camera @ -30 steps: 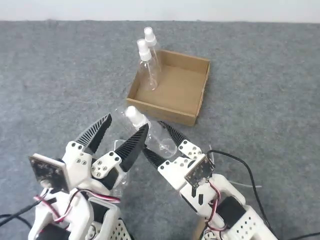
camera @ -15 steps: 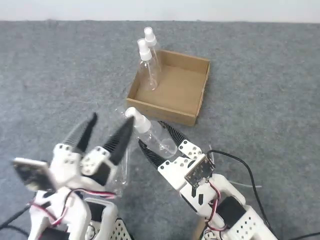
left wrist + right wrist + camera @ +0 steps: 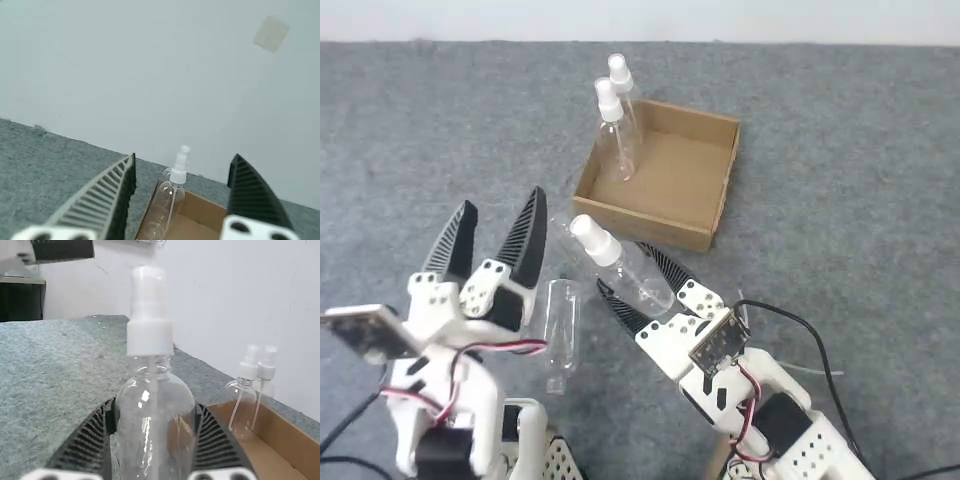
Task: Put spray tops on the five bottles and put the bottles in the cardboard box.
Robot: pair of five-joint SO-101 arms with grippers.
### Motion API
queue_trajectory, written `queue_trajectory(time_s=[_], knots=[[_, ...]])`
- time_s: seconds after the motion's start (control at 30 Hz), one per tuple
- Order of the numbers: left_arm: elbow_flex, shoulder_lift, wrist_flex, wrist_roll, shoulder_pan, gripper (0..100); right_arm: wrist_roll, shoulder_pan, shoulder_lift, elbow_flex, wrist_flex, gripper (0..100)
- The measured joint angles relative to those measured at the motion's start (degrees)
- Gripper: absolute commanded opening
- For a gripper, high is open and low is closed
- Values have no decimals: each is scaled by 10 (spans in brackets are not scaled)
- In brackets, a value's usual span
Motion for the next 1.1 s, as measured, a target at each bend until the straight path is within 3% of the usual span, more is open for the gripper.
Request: queue_trajectory(time_s=[0.4, 0.57, 0.87, 1.1], knots=[[33, 0, -32, 4, -2, 227, 0, -29, 0, -1, -34, 16], [39, 0, -32, 2, 51, 225, 0, -29, 0, -1, -34, 16], [56, 0, -32, -76, 144, 224, 0, -26, 0, -1, -34, 16], [53, -1, -19, -95, 179, 224, 0, -18, 1, -1, -34, 7]])
